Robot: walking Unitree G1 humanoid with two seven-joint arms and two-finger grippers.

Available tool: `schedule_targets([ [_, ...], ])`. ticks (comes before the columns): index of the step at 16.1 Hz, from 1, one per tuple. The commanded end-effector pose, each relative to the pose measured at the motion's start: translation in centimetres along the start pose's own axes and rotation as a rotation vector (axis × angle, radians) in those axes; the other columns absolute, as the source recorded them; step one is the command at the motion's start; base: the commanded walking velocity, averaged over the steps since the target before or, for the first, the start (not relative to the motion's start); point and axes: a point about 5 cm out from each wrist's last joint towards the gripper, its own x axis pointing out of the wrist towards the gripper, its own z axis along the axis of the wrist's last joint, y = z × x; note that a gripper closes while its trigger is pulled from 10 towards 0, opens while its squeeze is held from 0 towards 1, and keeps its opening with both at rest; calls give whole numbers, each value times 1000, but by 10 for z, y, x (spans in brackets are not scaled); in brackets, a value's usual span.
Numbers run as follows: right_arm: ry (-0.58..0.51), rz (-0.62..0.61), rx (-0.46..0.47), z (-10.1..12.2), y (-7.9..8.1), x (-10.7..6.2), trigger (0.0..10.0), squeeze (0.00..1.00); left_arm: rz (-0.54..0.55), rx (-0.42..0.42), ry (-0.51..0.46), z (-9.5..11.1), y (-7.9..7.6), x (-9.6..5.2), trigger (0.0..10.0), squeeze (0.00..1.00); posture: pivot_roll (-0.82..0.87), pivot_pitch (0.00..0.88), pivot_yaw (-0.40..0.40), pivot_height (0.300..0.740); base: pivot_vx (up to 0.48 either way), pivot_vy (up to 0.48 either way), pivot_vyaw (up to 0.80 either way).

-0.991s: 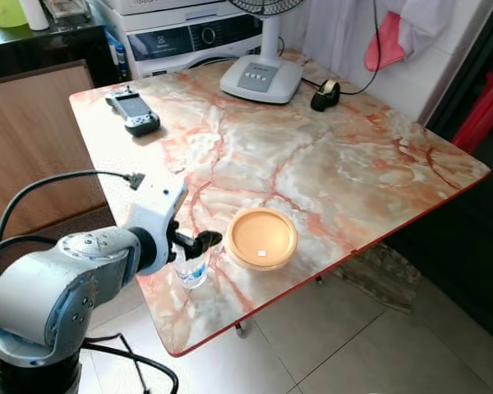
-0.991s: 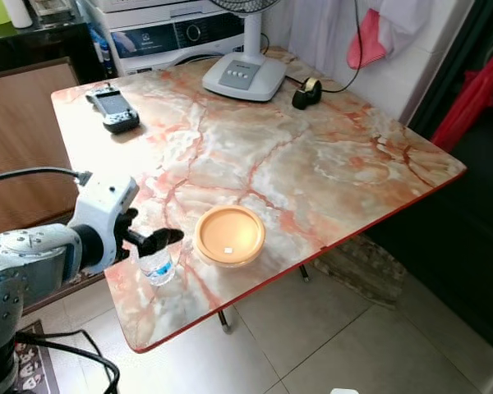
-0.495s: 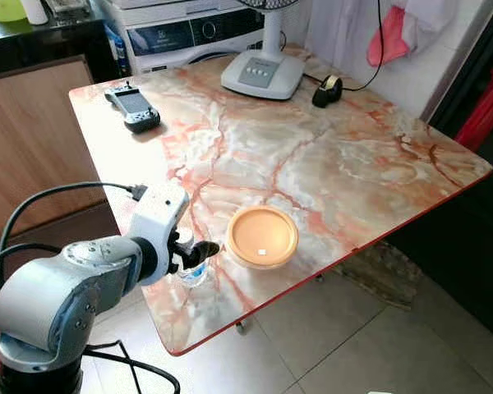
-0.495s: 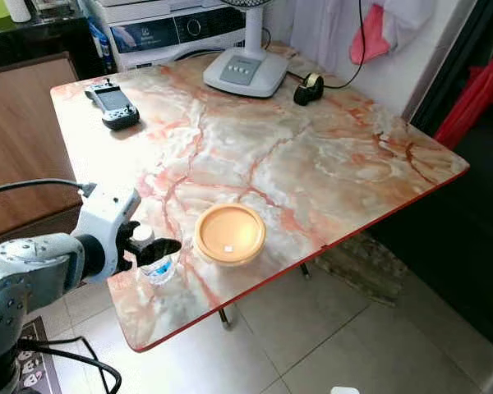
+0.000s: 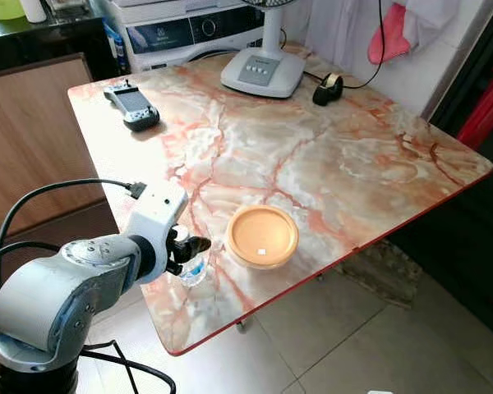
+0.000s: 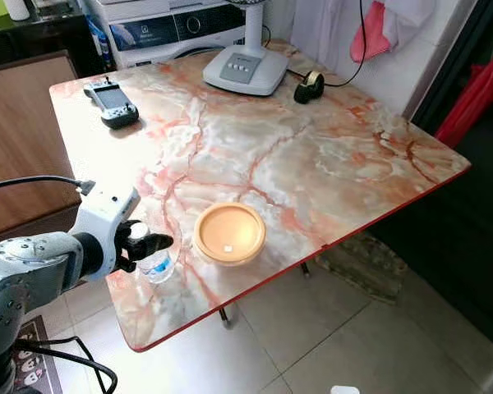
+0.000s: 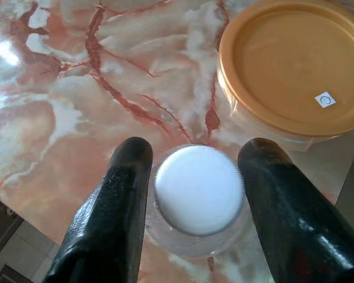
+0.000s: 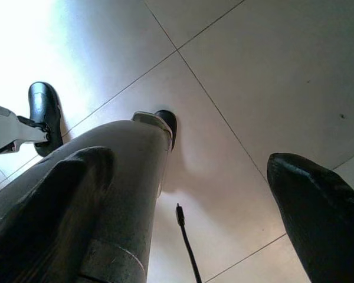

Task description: Restocking fridge

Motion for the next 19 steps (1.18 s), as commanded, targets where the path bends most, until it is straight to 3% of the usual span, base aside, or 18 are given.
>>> schedule_targets([
  [1,24,-8,7,-8,-3,-2,10000,0,8,22,-12,3,-1,-2,0,0,215,113,-52,740,0,0,0],
  [11,28,0,-4,-8,-4,-2,10000,0,56,23,-29,0,4,2,0,0,213,114,-58,740,0,0,0],
  [13,30,4,-9,-8,-3,-2,10000,0,136,4,-48,-1,15,1,0,0,214,112,-56,740,0,0,0],
  [14,29,5,-9,-9,-3,-2,10000,0,243,-32,-105,6,30,-1,0,0,212,111,-55,740,0,0,0],
  [15,28,7,-10,-9,-2,-2,10000,0,517,-32,-193,16,70,-15,0,0,212,103,-51,740,0,0,0],
  [16,28,7,-10,-9,-2,-2,10000,0,627,-36,-191,12,88,-23,4431,0,212,101,-49,740,0,0,0],
  [17,27,9,-9,-10,-1,-2,10000,0,813,-57,-159,-7,119,-39,10000,0,209,86,-39,740,0,0,0],
  [19,29,10,-7,-12,0,-2,10000,0,934,-124,-67,-51,140,-47,10000,0,205,73,-32,740,0,0,0],
])
